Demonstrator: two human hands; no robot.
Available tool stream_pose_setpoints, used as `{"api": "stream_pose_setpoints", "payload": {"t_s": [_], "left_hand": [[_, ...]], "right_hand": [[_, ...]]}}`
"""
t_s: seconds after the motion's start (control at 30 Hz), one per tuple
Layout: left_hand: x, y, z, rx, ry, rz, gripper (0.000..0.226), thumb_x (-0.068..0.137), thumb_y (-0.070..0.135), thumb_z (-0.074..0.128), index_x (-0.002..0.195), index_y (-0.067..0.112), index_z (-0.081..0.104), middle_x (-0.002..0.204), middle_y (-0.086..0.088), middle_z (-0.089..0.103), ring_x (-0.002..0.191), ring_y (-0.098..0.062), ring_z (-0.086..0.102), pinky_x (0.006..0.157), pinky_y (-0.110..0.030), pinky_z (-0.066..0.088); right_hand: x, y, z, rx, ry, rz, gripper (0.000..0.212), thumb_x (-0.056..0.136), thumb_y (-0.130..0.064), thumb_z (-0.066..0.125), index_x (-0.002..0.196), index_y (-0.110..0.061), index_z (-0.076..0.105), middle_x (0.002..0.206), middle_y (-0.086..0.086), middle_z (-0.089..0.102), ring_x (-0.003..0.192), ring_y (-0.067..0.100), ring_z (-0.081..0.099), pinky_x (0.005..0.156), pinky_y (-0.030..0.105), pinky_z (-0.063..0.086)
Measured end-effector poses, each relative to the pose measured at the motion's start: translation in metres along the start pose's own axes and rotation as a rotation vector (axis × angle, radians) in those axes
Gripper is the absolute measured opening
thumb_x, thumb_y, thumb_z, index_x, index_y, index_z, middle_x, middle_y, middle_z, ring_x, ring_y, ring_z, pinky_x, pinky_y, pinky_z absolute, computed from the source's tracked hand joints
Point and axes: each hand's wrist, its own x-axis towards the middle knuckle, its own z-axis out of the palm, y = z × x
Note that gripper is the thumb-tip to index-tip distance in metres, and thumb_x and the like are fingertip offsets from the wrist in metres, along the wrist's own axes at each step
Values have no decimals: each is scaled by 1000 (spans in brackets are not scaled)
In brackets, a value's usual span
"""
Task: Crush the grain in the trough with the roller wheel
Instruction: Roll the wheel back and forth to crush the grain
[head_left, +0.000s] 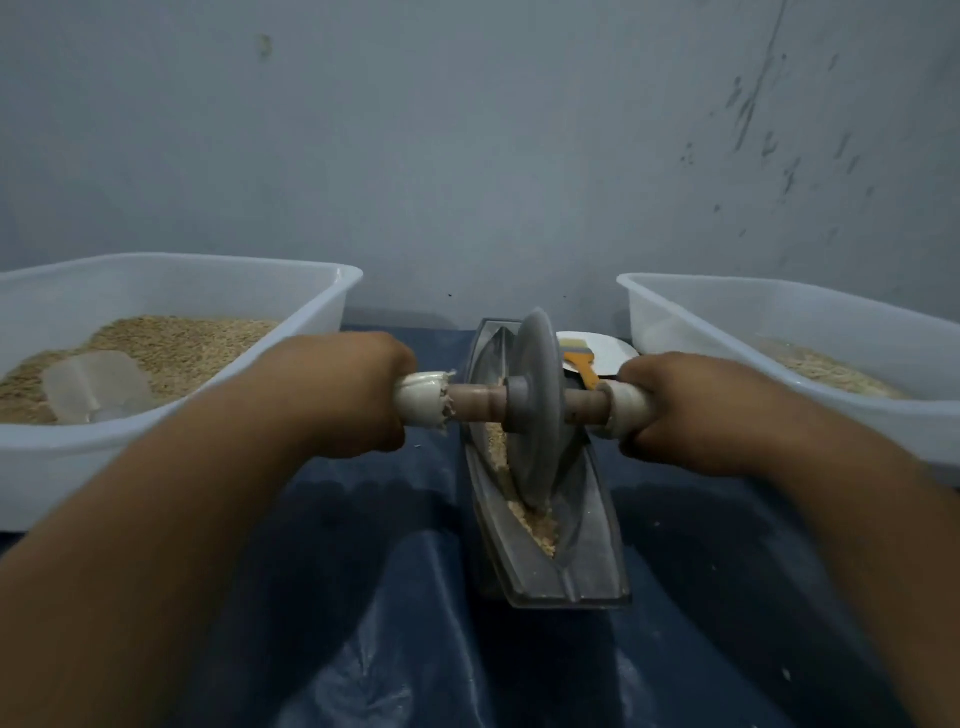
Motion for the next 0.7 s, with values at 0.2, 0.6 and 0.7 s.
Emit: {"api": "stream_pose_setpoints", "payload": {"t_s": [0.2,0.6,0.7], "left_hand": [[-1,7,1,97,190,14,16,75,30,67,73,33,52,71,11,56,70,-12,56,57,-26,34],[-2,1,-6,-43,-69,18,25,69,31,78,72,33,53,75,11,60,68,-8,56,58,-27,41],[0,7,2,48,133,-16,18,72,30,71,74,33,53,73,10,58,69,-11,56,55,-26,35]], "right_hand": [[-2,0,4,89,-30,10,21,74,-30,75,83,-29,56,86,-3,66,81,20,63,71,35,50],[-8,0,-11,20,-115,-21,22,70,-31,78,83,-29,59,80,-6,65,74,15,62,70,37,53],[-3,-2,2,85,-38,0,20,73,-27,75,81,-27,57,80,-4,65,78,21,62,71,37,52]]}}
